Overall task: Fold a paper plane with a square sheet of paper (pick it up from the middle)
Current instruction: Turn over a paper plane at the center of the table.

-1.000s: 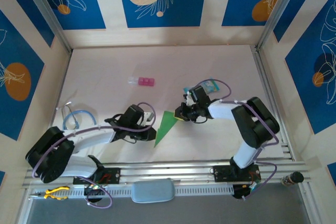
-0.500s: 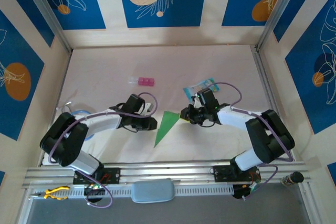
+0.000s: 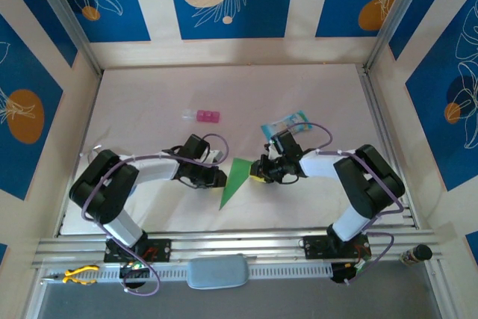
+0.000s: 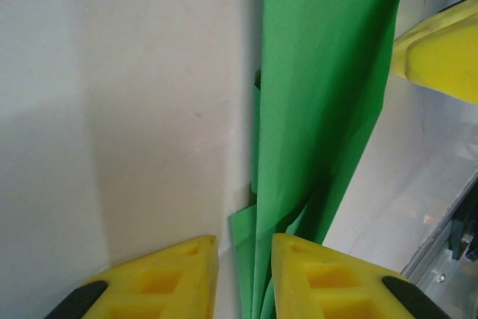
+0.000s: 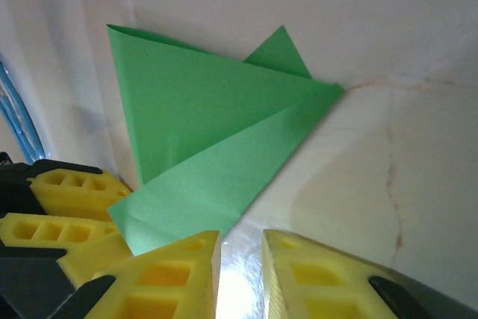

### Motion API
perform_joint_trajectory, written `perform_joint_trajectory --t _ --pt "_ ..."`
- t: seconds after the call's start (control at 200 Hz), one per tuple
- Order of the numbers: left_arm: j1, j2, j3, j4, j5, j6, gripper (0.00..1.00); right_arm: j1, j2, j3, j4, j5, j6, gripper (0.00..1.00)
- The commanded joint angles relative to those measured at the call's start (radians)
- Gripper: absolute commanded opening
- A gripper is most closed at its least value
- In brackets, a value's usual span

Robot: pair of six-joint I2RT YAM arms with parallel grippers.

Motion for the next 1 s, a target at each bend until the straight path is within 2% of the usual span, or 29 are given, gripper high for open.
perform_joint_trajectory --t 0.0,0.63,0.815,0.991 --pt "0.004 0.035 0.027 0.016 0.053 0.012 0.27 0.009 0.018 0.021 0.010 -0.029 0.011 0.21" --pt "0.004 0.057 0.018 0.106 0.121 -0.049 0.29 0.022 0.079 0.031 0.038 -0.050 0.014 0.20" --pt "0.004 0.040 0.008 0.107 0.084 -0.057 0.30 0.024 0.087 0.033 0.041 -0.051 0.015 0.19" --pt "0.002 0.066 0.015 0.086 0.094 -0.048 0.30 0.024 0.093 0.032 0.042 -0.054 0.014 0.20"
